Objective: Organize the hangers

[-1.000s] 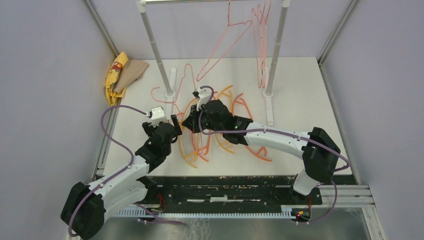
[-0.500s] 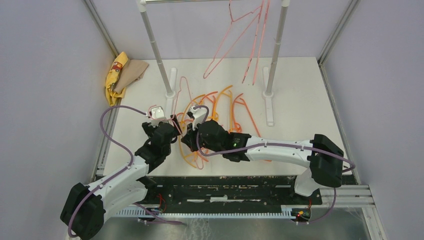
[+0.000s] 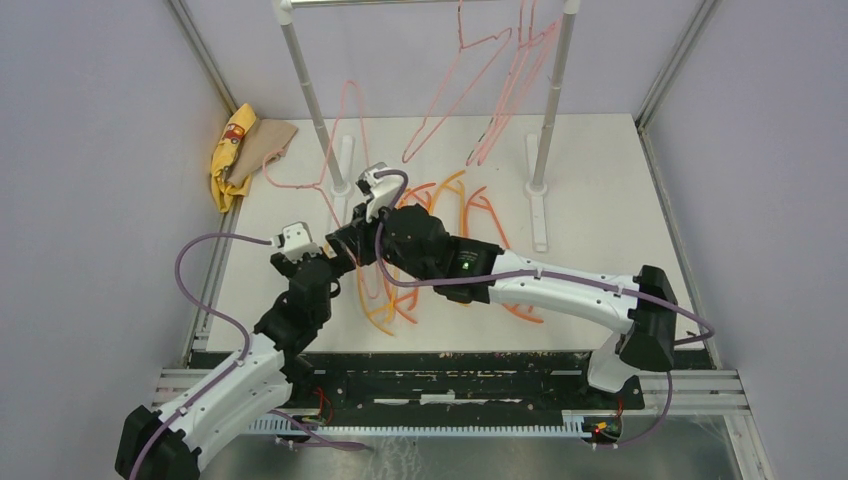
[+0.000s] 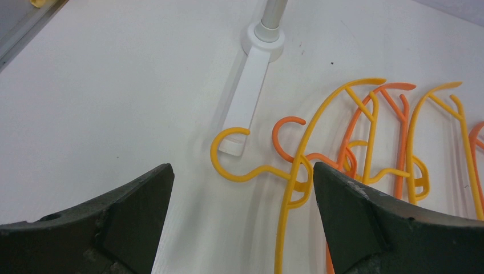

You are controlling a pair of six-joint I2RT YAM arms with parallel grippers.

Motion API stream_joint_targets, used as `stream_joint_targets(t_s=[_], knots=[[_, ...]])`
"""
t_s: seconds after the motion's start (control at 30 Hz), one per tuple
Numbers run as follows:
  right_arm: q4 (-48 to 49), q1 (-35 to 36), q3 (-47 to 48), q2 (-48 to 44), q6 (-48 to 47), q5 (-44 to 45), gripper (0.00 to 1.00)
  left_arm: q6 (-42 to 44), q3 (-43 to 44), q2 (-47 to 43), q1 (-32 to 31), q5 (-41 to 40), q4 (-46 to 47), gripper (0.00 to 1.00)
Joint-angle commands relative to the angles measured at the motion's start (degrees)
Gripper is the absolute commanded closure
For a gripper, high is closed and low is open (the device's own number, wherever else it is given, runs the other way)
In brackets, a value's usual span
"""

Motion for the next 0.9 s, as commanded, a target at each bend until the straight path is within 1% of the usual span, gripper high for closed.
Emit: stream_joint_targets(t_s=[0.0, 0.1, 0.23, 0.37, 0.5, 0.7, 0.87], knots=[[-1.4, -0.8, 11.1, 3.6, -4.0, 2.6, 1.00, -1.2, -0.2, -0.9, -0.1, -1.3, 2.7, 0.02], [-4.3, -3.8, 20.0, 7.1, -2.2, 1.4, 0.99, -0.9, 0.9, 0.8, -0.1, -0.7, 2.2, 0.02], [-5.7, -9.9, 28.6, 12.0, 3.2, -3.6, 1.00, -0.9, 1.6, 2.1, -0.1, -0.4, 1.8, 0.02], [-4.9, -14.6, 34.5, 15.4, 7.4, -8.0, 0.99, -0.8, 1.2, 1.5, -0.1, -0.3, 2.0, 0.02], [-4.3, -17.7, 40.1, 18.3, 8.9, -12.1, 0.99, -0.7, 1.2, 1.6, -0.1, -0.4, 2.3, 0.02], [-1.8, -20.9, 41.9, 20.2, 11.7, -13.3, 0.99, -0.8, 1.3, 2.5, -0.1, -0.4, 2.4, 0.02], [3.7, -23.7, 38.1, 19.9, 15.2, -13.8, 1.00, -0.7, 1.3, 3.0, -0.1, -0.1, 2.6, 0.02]])
